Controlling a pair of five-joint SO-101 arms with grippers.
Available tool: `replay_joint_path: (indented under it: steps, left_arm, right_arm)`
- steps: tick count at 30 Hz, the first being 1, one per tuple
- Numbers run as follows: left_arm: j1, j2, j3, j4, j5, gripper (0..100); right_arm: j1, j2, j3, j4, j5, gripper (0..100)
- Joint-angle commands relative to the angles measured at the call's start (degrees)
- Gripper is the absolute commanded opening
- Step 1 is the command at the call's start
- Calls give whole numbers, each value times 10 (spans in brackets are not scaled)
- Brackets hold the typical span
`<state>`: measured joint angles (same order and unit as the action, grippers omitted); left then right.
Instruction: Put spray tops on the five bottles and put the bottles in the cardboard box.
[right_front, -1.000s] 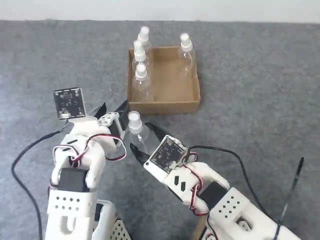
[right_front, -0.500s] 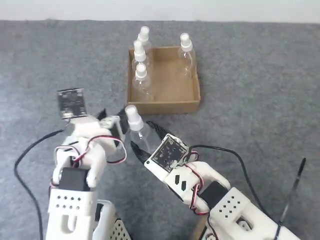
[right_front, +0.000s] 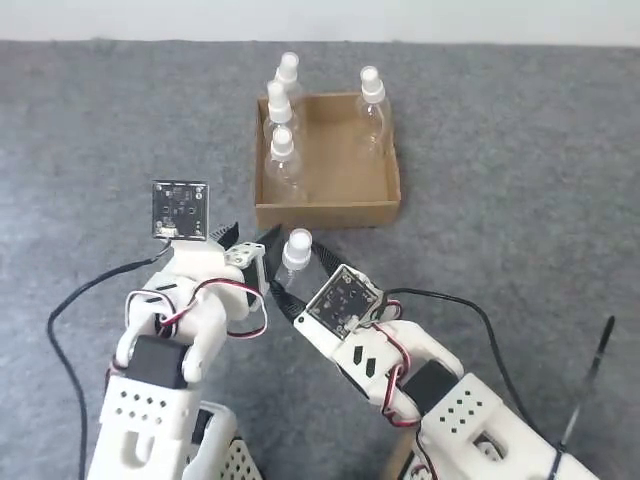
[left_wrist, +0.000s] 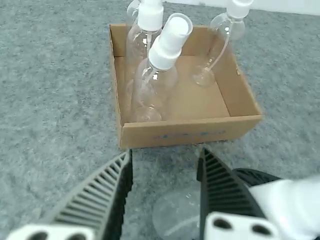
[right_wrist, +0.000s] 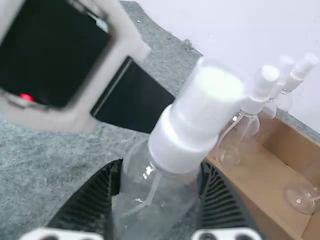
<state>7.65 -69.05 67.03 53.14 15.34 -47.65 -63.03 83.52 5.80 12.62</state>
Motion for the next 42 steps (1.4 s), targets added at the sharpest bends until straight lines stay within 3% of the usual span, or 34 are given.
replay_joint_path:
  steps: [1, 9, 18, 24, 33, 42]
  left_arm:
    - [-17, -5, -8, -2, -7, 202]
    - [-125, -5, -57, 2, -10, 202]
    - [-227, -5, -31, -2, -49, 202]
    - [-236, -5, 18, -15, -49, 202]
    - [-236, -5, 129, -163, -47, 202]
    - [-236, -5, 130, -168, -47, 202]
  right_arm:
    - [-1, -12, -18, -11, 4, 54]
    - [0, -12, -17, -7, 4, 54]
    - [65, -10, -33, -7, 4, 54]
    - [102, -7, -47, -7, 4, 54]
    - [123, -7, -68, 23, 4, 54]
    - [124, -10, -90, 66, 4, 54]
